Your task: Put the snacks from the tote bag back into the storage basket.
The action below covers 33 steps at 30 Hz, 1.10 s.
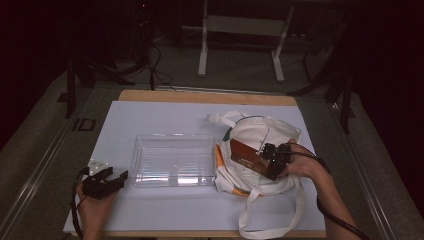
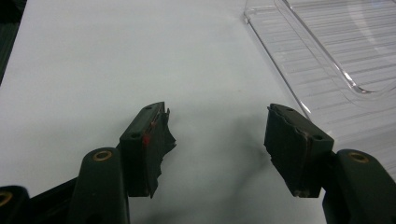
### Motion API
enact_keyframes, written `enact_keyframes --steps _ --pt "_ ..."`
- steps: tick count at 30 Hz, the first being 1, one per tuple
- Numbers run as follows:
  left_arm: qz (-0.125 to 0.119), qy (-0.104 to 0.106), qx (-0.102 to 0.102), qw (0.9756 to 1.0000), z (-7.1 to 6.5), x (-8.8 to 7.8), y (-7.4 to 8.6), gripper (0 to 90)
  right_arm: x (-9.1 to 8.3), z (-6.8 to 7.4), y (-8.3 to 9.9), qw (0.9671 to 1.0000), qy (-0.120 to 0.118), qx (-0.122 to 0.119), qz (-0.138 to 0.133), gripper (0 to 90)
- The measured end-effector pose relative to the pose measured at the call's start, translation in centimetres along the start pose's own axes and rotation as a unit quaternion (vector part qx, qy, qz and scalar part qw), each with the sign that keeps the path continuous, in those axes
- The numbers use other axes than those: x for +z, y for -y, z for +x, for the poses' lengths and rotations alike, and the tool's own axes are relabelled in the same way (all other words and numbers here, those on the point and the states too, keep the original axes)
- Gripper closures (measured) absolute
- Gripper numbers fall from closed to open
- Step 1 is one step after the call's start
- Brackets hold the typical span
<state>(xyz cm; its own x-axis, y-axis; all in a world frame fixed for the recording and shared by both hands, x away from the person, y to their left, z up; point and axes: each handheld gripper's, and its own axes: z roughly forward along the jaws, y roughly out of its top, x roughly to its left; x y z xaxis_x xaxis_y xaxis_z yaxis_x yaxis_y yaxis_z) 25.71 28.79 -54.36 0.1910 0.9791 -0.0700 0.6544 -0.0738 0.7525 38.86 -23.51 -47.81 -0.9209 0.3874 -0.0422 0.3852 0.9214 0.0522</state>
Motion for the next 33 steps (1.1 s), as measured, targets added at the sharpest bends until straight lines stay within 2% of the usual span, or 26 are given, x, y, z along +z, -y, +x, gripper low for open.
enact_keyframes --steps 7,18,33 --pt "0.000 0.000 0.000 1.0000 0.0 0.0 0.0 39.3 0.7 -0.1 -0.2 1.0000 -0.005 0.000 0.007 40.9" --pt "0.000 0.000 0.000 1.0000 0.0 0.0 0.0 39.2 -0.1 0.1 0.3 0.9999 0.001 -0.015 -0.001 43.2" --pt "0.000 0.000 0.000 1.0000 0.0 0.0 0.0 39.2 -1.9 0.2 1.0 0.9994 0.010 -0.020 -0.026 43.2"
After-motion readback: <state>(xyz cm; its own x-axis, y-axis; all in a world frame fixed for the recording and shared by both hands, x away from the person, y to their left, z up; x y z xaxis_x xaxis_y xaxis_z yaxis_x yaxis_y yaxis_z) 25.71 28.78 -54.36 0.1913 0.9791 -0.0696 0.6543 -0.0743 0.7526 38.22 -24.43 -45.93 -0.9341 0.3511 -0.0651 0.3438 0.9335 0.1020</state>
